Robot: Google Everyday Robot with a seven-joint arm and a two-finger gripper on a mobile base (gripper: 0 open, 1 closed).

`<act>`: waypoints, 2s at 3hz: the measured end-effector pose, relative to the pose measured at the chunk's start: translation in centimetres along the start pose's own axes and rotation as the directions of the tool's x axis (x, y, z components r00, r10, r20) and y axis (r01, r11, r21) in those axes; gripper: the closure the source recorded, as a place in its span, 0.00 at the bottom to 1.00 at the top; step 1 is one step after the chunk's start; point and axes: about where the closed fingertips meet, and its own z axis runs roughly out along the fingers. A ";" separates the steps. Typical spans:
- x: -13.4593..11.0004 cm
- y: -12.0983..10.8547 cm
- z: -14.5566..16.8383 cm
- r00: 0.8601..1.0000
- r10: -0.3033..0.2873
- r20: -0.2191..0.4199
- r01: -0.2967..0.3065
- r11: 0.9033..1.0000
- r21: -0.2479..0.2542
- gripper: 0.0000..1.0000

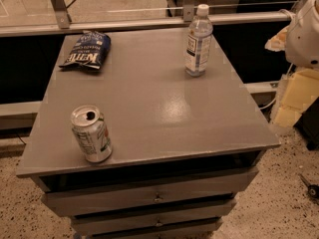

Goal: Move blue plastic bottle near 7up can

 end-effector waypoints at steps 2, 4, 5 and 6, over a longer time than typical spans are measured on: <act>0.0 -1.4 0.8 0.999 0.004 0.038 -0.005 1.000 0.030 0.00; -1.6 -15.2 7.9 0.941 0.060 0.334 -0.108 0.986 0.129 0.00; -3.0 -18.9 11.1 0.878 0.106 0.467 -0.167 0.982 0.091 0.00; -5.0 -21.1 12.8 0.778 0.160 0.608 -0.229 0.973 0.037 0.00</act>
Offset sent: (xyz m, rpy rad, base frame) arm 0.0432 -0.0077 -0.0159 0.0848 -0.0861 -0.0018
